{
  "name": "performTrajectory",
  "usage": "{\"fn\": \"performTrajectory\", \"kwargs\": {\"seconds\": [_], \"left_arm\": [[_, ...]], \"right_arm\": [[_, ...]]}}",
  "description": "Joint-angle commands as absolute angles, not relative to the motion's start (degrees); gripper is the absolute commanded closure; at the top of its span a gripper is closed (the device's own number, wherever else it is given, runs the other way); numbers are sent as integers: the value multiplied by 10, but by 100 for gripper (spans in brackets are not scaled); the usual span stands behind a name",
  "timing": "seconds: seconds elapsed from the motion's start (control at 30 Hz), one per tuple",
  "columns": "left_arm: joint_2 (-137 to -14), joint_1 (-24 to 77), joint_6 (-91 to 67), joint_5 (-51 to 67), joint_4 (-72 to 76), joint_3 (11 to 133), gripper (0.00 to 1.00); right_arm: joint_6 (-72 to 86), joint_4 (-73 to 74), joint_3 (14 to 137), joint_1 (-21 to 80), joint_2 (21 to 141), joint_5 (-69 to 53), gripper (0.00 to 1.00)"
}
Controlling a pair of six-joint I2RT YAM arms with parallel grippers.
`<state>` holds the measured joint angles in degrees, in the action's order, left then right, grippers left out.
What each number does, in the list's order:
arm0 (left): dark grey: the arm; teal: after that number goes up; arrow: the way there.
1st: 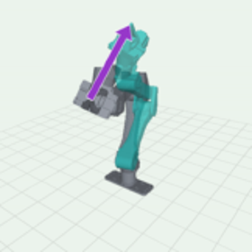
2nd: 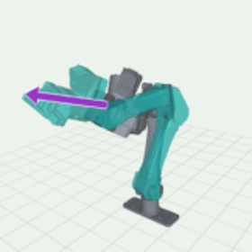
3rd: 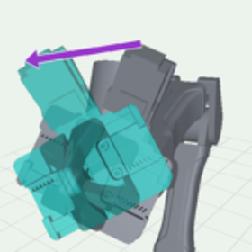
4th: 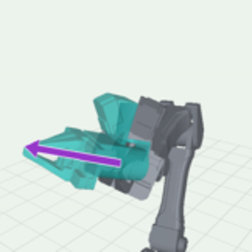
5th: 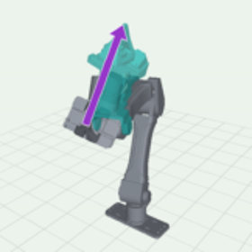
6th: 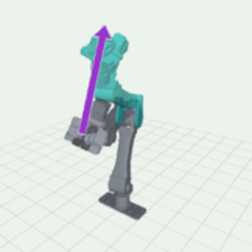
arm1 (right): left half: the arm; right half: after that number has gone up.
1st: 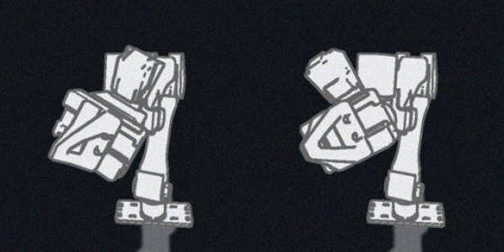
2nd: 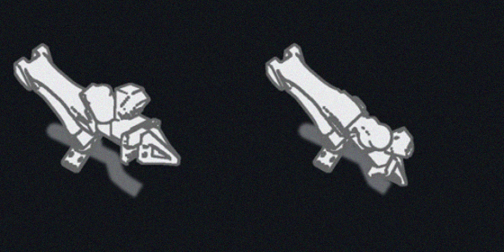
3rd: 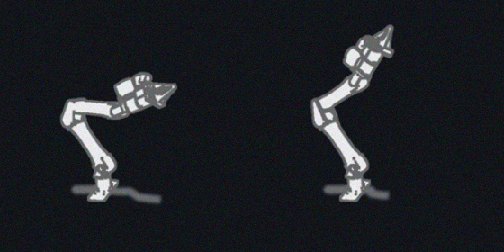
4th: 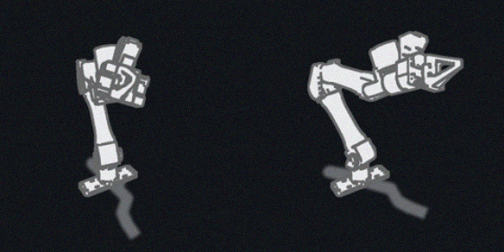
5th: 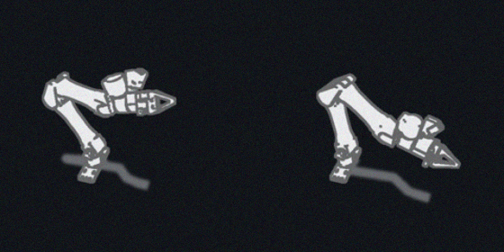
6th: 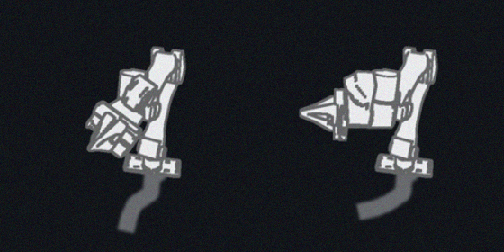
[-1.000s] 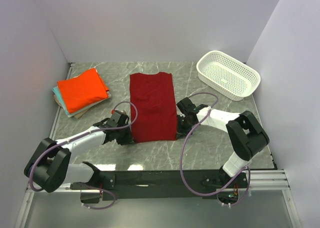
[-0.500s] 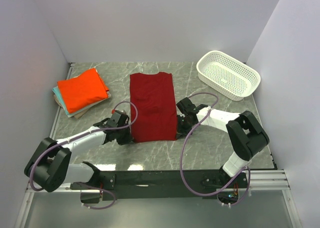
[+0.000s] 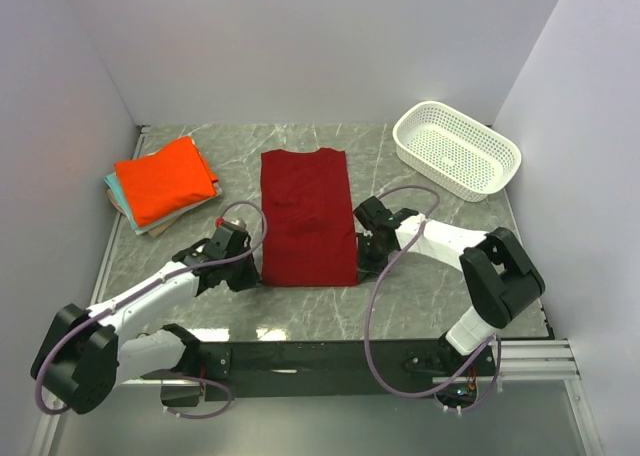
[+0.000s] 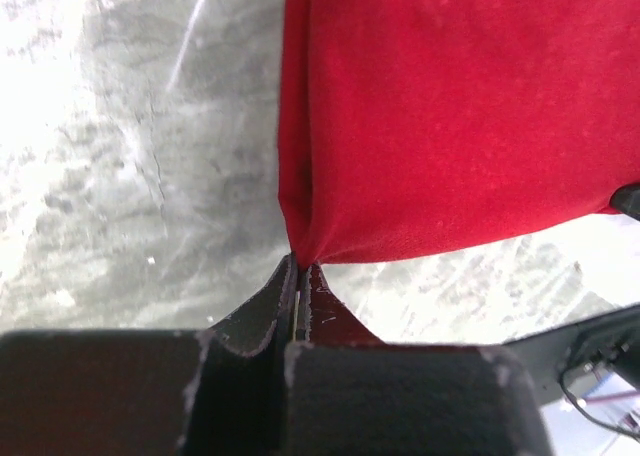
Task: Fold and stack the t-shirts
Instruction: Fold the tshirt
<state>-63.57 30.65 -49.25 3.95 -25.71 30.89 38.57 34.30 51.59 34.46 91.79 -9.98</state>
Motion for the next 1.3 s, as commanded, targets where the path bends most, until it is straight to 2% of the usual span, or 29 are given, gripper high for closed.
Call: {"fn": "performTrajectory", "kwargs": {"seconds": [0.0, 0.37, 0.67, 0.8, 1.0, 1.27], "left_arm": [[-601, 303, -495, 43, -308, 333, 100], [-474, 304, -527, 41, -450, 382, 100], [-389, 304, -568, 66, -563, 431, 100], [-392, 304, -575, 62, -566, 460, 100], [-440, 304, -557, 54, -522, 500, 100], [-521, 301, -531, 40, -418, 512, 100]], "right_arm": [[382, 417, 541, 354, 868, -66, 100], [415, 528, 548, 384, 745, -52, 100], [514, 604, 551, 468, 665, -49, 100], [537, 621, 569, 474, 637, -41, 100], [521, 629, 640, 465, 672, -1, 100], [465, 600, 691, 393, 719, 26, 100]]}}
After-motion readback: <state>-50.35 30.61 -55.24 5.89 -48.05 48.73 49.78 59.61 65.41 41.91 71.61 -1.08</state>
